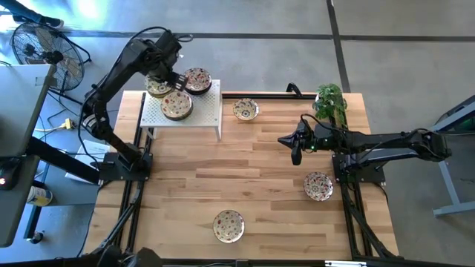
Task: Pick & Place Mini bowls
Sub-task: Stack the blue patterned bowl on the stacked blue patterned bowls on the shelf
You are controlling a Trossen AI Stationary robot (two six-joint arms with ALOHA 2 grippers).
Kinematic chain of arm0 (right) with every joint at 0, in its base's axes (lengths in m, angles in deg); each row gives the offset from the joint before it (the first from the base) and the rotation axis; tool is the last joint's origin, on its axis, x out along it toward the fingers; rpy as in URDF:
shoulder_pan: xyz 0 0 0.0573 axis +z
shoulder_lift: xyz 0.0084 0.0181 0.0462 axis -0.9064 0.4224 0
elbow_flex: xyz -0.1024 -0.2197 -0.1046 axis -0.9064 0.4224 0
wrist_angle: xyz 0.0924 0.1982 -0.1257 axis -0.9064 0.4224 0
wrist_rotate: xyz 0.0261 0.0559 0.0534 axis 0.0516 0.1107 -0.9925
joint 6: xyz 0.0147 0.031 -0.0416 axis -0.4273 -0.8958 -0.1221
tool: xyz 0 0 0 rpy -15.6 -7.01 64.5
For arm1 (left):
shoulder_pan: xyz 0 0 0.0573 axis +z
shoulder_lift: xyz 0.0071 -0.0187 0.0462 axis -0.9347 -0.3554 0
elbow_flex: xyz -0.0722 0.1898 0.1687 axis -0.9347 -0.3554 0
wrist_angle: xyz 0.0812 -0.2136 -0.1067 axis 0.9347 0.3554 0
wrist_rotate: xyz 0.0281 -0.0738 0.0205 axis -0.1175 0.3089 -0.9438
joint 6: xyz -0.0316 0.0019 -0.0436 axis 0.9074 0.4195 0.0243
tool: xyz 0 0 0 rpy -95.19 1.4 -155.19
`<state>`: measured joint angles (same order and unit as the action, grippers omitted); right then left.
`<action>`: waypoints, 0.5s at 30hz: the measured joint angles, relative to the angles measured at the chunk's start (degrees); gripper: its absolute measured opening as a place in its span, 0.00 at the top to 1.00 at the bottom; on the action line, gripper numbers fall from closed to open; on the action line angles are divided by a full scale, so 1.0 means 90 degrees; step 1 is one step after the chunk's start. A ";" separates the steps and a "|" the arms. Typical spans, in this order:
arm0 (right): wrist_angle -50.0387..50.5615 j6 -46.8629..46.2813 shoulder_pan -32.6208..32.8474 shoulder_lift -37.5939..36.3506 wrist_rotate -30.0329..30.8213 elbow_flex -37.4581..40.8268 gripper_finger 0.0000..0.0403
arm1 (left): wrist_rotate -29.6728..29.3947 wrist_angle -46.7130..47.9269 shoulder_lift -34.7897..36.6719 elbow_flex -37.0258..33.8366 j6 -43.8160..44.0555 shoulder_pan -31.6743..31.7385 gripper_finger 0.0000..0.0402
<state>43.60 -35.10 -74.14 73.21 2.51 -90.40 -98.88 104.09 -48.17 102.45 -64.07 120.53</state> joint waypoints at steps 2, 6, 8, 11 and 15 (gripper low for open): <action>0.0000 -0.0002 0.0000 0.0000 0.0000 -0.0001 1.00 | 0.0081 0.0029 0.0006 0.0231 0.0005 0.0000 0.63; 0.0000 -0.0024 0.0002 0.0000 -0.0002 0.0001 1.00 | 0.0305 0.0059 0.0212 0.0547 0.0108 -0.0112 0.71; 0.0000 -0.0072 0.0000 0.0000 0.0000 0.0002 1.00 | 0.0306 -0.0095 0.0442 0.0527 0.0302 -0.0379 0.79; 0.0000 -0.0143 0.0000 0.0000 0.0000 -0.0001 1.00 | 0.0193 -0.0518 0.0860 0.0355 0.0577 -0.1021 0.93; 0.0002 -0.0143 0.0001 0.0000 0.0004 0.0001 1.00 | -0.0461 -0.1602 0.1403 -0.0139 0.1029 -0.2293 0.97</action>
<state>43.62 -36.39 -74.13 73.21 2.55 -90.39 -103.02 89.67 -35.54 101.20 -54.81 99.90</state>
